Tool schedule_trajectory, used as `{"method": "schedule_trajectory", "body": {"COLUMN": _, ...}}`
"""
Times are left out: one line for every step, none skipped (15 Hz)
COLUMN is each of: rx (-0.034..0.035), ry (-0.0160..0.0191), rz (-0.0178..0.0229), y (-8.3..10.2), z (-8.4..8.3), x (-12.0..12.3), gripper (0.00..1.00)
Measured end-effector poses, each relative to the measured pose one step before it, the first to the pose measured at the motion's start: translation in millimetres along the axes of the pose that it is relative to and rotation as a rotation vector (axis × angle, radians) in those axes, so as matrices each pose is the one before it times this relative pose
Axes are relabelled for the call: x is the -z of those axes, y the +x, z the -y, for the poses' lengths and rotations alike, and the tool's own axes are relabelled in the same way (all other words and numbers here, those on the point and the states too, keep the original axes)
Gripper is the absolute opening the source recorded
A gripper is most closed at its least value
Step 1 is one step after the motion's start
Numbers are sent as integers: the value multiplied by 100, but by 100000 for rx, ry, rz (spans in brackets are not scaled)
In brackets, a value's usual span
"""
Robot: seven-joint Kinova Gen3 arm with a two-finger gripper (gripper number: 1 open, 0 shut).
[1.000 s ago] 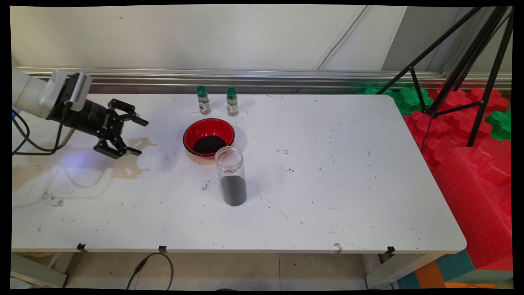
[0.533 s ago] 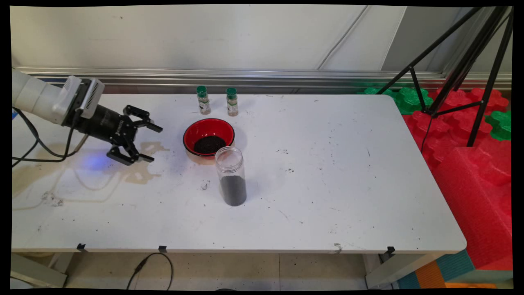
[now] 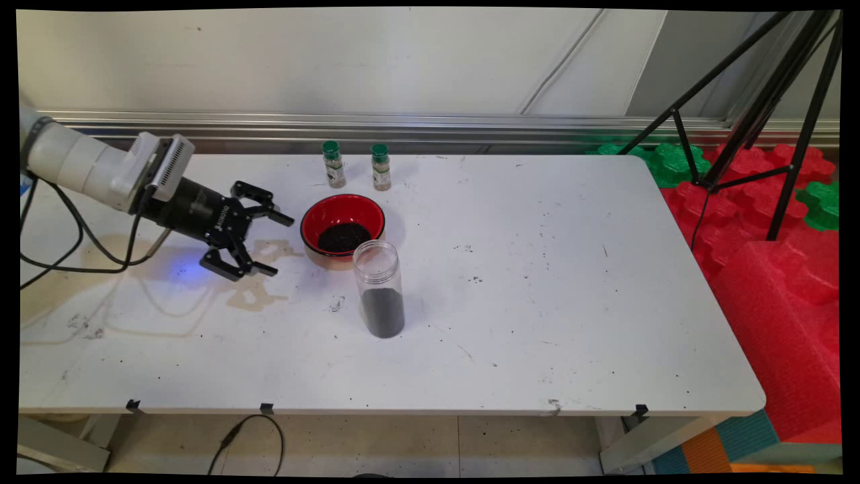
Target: Pick up the black seasoning powder from the table
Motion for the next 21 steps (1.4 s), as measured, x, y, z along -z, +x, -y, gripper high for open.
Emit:
{"method": "schedule_trajectory", "body": {"rx": -111, "ry": -1016, "rz": -1586, "y": 181, "z": 25, "x": -519, "gripper": 100}}
{"method": "schedule_trajectory", "body": {"rx": -54, "ry": -1054, "rz": -1538, "y": 160, "z": 28, "x": -513, "gripper": 100}}
{"method": "schedule_trajectory", "body": {"rx": 26, "ry": -947, "rz": -1333, "y": 129, "z": 29, "x": -443, "gripper": 100}}
{"method": "schedule_trajectory", "body": {"rx": 100, "ry": -1274, "rz": -1591, "y": 147, "z": 32, "x": -520, "gripper": 100}}
{"method": "schedule_trajectory", "body": {"rx": 192, "ry": -1293, "rz": -1629, "y": 131, "z": 45, "x": -507, "gripper": 100}}
{"method": "schedule_trajectory", "body": {"rx": 186, "ry": -1326, "rz": -1602, "y": 110, "z": 63, "x": -510, "gripper": 100}}
{"method": "schedule_trajectory", "body": {"rx": 250, "ry": -1041, "rz": -1393, "y": 87, "z": 80, "x": -433, "gripper": 100}}
{"method": "schedule_trajectory", "body": {"rx": 139, "ry": -675, "rz": -878, "y": 57, "z": 64, "x": -285, "gripper": 100}}
{"method": "schedule_trajectory", "body": {"rx": 371, "ry": -894, "rz": -1369, "y": 60, "z": 141, "x": -441, "gripper": 100}}
{"method": "schedule_trajectory", "body": {"rx": 300, "ry": -721, "rz": -1069, "y": 40, "z": 110, "x": -351, "gripper": 100}}
{"method": "schedule_trajectory", "body": {"rx": 501, "ry": -1272, "rz": -1758, "y": 64, "z": 170, "x": -582, "gripper": 100}}
{"method": "schedule_trajectory", "body": {"rx": 516, "ry": -1089, "rz": -1583, "y": 45, "z": 149, "x": -526, "gripper": 100}}
{"method": "schedule_trajectory", "body": {"rx": 490, "ry": -1112, "rz": -1539, "y": 43, "z": 131, "x": -518, "gripper": 100}}
{"method": "schedule_trajectory", "body": {"rx": 364, "ry": -828, "rz": -1088, "y": 28, "z": 84, "x": -371, "gripper": 100}}
{"method": "schedule_trajectory", "body": {"rx": 359, "ry": -805, "rz": -1024, "y": 10, "z": 78, "x": -363, "gripper": 100}}
{"method": "schedule_trajectory", "body": {"rx": 305, "ry": -882, "rz": -954, "y": 12, "z": 67, "x": -367, "gripper": 100}}
{"method": "schedule_trajectory", "body": {"rx": 223, "ry": -657, "rz": -730, "y": 6, "z": 65, "x": -294, "gripper": 100}}
{"method": "schedule_trajectory", "body": {"rx": 464, "ry": -1174, "rz": -1418, "y": 13, "z": 126, "x": -576, "gripper": 100}}
{"method": "schedule_trajectory", "body": {"rx": 351, "ry": -830, "rz": -974, "y": -4, "z": 85, "x": -438, "gripper": 100}}
{"method": "schedule_trajectory", "body": {"rx": 319, "ry": -806, "rz": -924, "y": 0, "z": 96, "x": -439, "gripper": 100}}
{"method": "schedule_trajectory", "body": {"rx": 383, "ry": -1093, "rz": -1101, "y": -14, "z": 87, "x": -585, "gripper": 100}}
